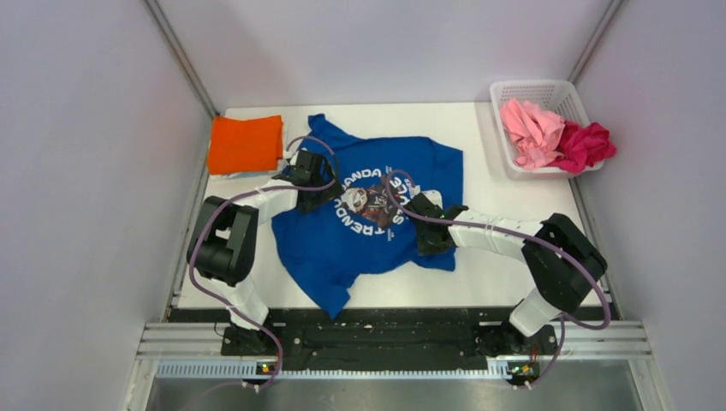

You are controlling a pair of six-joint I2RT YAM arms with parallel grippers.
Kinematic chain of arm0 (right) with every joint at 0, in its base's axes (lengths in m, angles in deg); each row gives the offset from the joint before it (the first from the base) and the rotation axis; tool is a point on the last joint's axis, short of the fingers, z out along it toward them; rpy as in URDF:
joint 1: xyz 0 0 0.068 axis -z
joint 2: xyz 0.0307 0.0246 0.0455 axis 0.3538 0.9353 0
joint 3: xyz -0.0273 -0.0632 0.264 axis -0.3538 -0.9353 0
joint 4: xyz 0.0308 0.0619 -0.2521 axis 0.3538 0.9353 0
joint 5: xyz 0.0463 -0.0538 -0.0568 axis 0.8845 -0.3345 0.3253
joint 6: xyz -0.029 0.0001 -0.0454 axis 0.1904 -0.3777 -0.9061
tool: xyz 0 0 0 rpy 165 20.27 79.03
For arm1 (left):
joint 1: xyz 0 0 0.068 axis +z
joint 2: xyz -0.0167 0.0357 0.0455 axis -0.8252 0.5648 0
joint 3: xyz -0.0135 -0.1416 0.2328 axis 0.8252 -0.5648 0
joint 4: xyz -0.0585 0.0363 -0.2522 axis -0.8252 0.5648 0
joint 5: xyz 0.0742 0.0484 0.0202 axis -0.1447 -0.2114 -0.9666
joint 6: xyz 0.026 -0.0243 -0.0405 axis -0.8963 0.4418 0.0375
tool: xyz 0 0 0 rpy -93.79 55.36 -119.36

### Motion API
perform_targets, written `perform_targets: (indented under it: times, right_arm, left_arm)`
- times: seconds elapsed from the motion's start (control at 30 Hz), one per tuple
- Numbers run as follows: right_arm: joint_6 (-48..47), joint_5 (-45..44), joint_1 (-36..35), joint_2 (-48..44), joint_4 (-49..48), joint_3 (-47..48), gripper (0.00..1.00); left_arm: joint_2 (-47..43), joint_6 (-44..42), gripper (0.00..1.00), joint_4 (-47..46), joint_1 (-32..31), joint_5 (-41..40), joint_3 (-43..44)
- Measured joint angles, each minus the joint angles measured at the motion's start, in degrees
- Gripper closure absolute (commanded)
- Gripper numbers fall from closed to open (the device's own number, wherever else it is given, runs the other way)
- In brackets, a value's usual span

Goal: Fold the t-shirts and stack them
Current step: Flatten out the tshirt

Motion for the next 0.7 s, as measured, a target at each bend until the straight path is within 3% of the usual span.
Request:
perform_targets:
  times: [0.13, 0.2, 0.53, 0.7]
  right_arm:
    - [1.99, -3.43, 0.39, -2.25, 1.66, -1.97, 0.95]
    - [2.80, -4.37, 1.49, -5.09, 2.71, -4.11, 0.97]
    - [3.32, -2.56, 14.88, -24.72, 1.97, -10.73, 0.98]
    - [1.62, -1.60, 25.44, -30.14, 4.79, -15.26, 0.98]
  left_arm:
    - [0.94, 0.11, 0.01, 0.09, 0.68, -0.46, 1.18]
    - [1.92, 0.20, 0.01, 0.13, 1.22, -0.50, 2.38]
    - [8.61, 0.55, 0.01, 1.68, 1.42, 1.07, 11.30]
    - [11.15, 0.37, 0.01, 1.97, 2.71, 0.28, 14.67]
